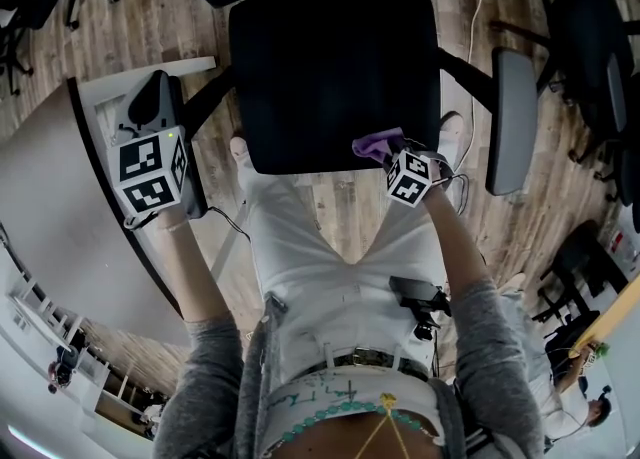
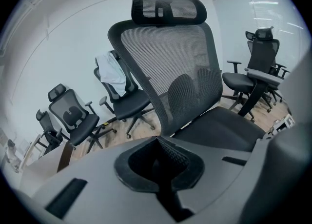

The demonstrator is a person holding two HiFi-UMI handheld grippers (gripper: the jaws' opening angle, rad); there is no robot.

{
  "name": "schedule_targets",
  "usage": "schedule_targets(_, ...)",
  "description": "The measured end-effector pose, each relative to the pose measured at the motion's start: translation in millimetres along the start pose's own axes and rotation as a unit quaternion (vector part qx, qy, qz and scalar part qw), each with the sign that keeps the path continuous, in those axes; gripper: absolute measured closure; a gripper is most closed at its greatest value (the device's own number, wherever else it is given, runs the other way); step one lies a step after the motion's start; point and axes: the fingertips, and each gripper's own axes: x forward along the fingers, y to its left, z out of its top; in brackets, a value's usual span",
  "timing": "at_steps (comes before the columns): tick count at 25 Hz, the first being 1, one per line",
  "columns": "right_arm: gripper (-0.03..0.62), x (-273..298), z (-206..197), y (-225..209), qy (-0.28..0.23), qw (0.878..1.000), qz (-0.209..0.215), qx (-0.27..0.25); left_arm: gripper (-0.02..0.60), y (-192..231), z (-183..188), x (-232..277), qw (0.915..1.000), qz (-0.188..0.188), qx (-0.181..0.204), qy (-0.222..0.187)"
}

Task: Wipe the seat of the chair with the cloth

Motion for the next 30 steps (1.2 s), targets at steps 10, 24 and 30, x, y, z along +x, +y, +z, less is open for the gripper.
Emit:
schedule_targets(10,0.546,-16.7,-28.6,-9.7,0.02,1.0,-0.019,0.016,0.579,-2.2,-0.2,1.0,1.0,-0.004,0.005,0.004)
schedule_targets(24,0.546,-28.1,-50.6,-18.5,0.033,0.998,-0.031,0.049,0.578,-13.9,0.6,7.8,0.997,-0.006,0.074,0.025)
schedule_targets(30,0.546,-32.3,-46.7,-18.4,0.033,0.997,-0.016,0.069,0.578,-13.0,1.6,8.1,0.9981,-0.021,0.055,0.019)
